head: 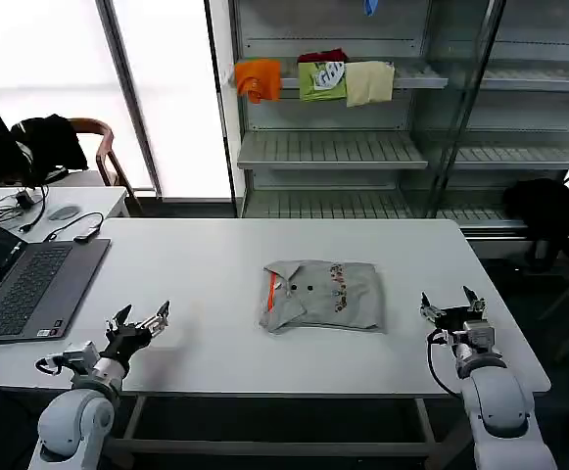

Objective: Fold and organize the clothes.

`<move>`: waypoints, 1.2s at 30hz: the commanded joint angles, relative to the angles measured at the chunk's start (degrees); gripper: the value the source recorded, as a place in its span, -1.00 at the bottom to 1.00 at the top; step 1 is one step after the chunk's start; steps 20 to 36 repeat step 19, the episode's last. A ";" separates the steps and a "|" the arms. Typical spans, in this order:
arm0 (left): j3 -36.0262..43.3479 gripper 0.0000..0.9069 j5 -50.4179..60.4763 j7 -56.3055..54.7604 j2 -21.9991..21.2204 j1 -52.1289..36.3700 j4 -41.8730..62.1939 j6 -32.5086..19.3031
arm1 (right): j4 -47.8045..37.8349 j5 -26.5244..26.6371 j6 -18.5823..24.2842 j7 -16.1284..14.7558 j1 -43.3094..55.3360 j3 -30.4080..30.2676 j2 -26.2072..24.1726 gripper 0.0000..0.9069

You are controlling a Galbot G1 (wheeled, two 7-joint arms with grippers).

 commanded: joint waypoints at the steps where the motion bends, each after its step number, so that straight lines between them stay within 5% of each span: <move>1: -0.36 1.00 -0.30 0.17 0.12 0.01 0.52 -0.61 | 0.01 -2.20 0.92 -1.65 -0.38 0.83 -0.47 1.00; 36: -0.53 1.00 -0.31 0.09 0.41 0.23 0.49 -0.62 | 0.23 -2.14 1.18 -1.38 -0.36 0.69 -0.41 1.00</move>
